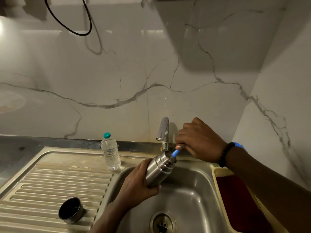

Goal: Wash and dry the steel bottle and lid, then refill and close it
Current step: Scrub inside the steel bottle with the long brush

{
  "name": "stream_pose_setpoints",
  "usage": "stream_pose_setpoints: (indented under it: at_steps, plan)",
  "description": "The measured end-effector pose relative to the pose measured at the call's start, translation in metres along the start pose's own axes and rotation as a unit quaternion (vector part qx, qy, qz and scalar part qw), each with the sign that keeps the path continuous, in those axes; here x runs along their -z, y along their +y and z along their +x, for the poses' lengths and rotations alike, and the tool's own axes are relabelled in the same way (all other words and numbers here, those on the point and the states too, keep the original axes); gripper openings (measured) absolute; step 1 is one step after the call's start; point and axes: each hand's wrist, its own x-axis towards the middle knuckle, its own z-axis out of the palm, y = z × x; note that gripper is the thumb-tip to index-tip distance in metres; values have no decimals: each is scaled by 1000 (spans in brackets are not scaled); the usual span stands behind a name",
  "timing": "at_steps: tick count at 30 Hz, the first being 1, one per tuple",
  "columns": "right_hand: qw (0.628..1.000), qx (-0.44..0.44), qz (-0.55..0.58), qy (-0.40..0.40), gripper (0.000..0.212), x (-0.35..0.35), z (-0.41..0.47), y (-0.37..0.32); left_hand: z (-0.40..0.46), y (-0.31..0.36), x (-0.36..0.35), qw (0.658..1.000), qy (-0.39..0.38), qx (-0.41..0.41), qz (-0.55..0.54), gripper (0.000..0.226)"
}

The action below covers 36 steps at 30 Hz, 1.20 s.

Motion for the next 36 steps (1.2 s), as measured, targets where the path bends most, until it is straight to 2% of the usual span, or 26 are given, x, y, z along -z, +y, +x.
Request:
stream_pose_setpoints:
  at_steps: [2, 6, 8, 11, 13, 16, 18, 21, 25, 32, 36]
  plan:
    - [999, 22, -25, 11, 14, 3, -1, 9, -1, -3, 2, 1000, -1, 1, -2, 80]
    - [997, -37, -47, 52, 13, 14, -13, 42, 2, -16, 15, 999, 26, 9, 20, 82]
    - [997, -50, -18, 47, 14, 7, -10, 26, 7, -13, 16, 999, 28, 1, 29, 82]
    - [999, -3, -6, 33, 17, -11, -4, -9, 8, -7, 13, 999, 26, -8, 35, 81]
    - [999, -32, -6, 24, 19, -10, -10, 7, 3, -12, 13, 999, 27, -7, 38, 81]
    - [993, -101, 9, 66, 29, -7, -20, 33, 0, -20, 14, 998, 27, -1, 58, 81]
    - [996, -83, 0, 37, 19, -10, -15, 16, 3, -19, 11, 998, 29, -4, 64, 82]
    - [999, -39, 3, 10, 23, -16, -5, -14, 5, -10, 8, 999, 26, -8, 46, 83]
    - [998, -44, 51, -14, 17, -8, -8, -2, 2, -7, 10, 999, 32, -12, 22, 80]
    - [999, 28, 3, 28, 12, -13, -1, -14, 7, -13, 10, 999, 35, -4, -11, 79]
    - [998, -31, 20, 46, 14, -7, -3, 12, 5, -38, 11, 1000, 21, 13, 6, 80]
